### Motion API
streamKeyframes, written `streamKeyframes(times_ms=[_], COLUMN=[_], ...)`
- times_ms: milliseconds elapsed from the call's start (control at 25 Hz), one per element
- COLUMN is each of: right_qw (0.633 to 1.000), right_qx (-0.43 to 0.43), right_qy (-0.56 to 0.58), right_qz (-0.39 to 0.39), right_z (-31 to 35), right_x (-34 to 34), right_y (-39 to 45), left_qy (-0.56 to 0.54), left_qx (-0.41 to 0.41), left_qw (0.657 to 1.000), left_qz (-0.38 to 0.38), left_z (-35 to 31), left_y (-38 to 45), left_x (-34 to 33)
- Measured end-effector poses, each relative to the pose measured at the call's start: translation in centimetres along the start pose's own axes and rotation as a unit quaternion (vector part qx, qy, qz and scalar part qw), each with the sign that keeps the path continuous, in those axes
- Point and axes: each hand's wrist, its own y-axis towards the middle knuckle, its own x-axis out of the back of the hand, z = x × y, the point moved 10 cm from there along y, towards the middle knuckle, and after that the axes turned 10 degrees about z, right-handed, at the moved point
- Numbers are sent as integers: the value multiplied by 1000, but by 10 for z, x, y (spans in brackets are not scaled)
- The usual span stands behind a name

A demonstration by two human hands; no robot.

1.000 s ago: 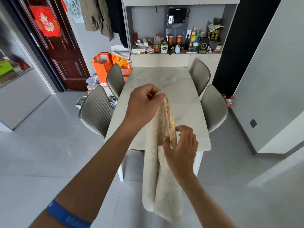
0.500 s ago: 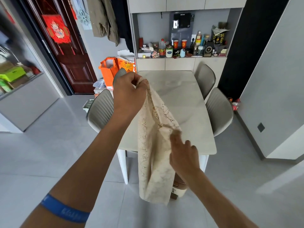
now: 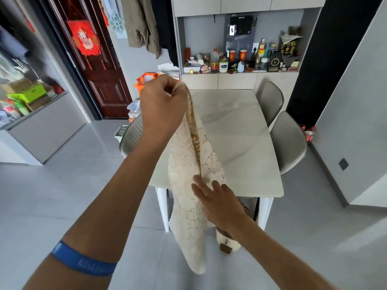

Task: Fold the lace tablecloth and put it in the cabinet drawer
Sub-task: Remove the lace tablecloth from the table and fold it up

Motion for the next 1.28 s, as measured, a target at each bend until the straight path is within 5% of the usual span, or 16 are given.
streamKeyframes(times_ms=[120, 320, 600, 680, 840, 1000, 1080, 1200, 1280], right_qw=[989, 950, 872, 841, 771, 836, 840, 778, 730], right_qx=[-148, -247, -222, -224, -225, -276, -266, -239, -276], right_qy=[28, 187, 304, 378, 566, 448, 430, 506, 559], right_qz=[13, 40, 314, 314, 188, 154, 197, 287, 279], right_z=[-27, -67, -56, -48, -42, -63, -57, -32, -35], right_x=[-5, -33, -135, -142, -125, -128, -142, -174, -184], right_y=[-1, 3, -19, -20, 18, 16, 17, 20, 15], left_qy=[-11, -27, -63, -75, -82, -89, -101, -93, -75], left_qx=[14, 7, 19, 22, 10, 6, 9, 6, 5], left_qw=[1000, 1000, 997, 996, 997, 994, 993, 994, 996], left_qz=[-18, -2, -33, -31, 11, 60, 62, 58, 51], left_z=[9, 7, 6, 6, 3, 8, 15, 21, 28], left_y=[-2, -2, 16, 20, 22, 11, 6, 2, 3], left_x=[10, 14, 47, 52, 49, 55, 61, 71, 81])
